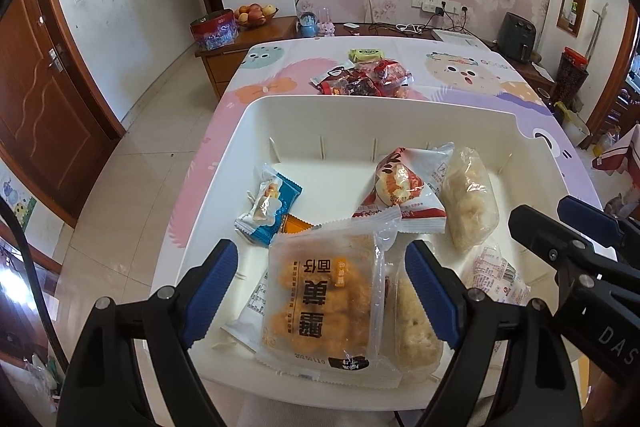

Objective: Organize snacks
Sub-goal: 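Lower both bags into the tray and open both grippers, then move both grippers from the tray back to the snack pile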

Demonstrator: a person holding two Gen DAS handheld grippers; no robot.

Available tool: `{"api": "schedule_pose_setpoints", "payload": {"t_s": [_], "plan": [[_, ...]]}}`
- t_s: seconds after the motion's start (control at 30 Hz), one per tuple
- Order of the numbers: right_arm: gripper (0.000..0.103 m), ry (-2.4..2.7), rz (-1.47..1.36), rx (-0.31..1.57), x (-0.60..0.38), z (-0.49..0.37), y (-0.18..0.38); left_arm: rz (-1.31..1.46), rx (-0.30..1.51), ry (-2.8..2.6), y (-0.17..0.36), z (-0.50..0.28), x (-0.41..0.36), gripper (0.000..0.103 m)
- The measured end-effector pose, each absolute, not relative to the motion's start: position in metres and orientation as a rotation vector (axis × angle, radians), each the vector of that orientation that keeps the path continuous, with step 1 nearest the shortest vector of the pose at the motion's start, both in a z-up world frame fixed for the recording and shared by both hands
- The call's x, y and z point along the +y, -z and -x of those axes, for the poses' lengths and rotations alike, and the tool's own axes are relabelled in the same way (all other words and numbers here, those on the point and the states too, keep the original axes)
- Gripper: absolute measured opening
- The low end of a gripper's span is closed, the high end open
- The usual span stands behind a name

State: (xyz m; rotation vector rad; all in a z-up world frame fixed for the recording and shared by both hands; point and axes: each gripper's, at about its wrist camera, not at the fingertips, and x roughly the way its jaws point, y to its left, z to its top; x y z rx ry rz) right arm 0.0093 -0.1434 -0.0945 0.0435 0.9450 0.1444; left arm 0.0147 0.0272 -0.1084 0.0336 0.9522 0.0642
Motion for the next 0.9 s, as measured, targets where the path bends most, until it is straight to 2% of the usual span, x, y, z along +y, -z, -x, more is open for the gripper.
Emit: {"api": "schedule_pose_setpoints", "payload": {"t_s": [0.2,0.67,0.9], "plan": [[0.06,-0.164,-0.065,0.919,-0.144,-0.007,0.096,-0.035,0.957,-0.063,0.109,-0.015,0.028,0.085],[0.06,-0.187,-0.061,0.993,-0.145,-0.025,0.102,-0.018,1.033,-0.024,0.12,-0.027,0.024,0.085],[0.06,-0.199,-0.033,1.011,-0.153,-0.057,0.08,-0.032,1.035,0.007,0.091,-0.062,0.029,0.085]]}}
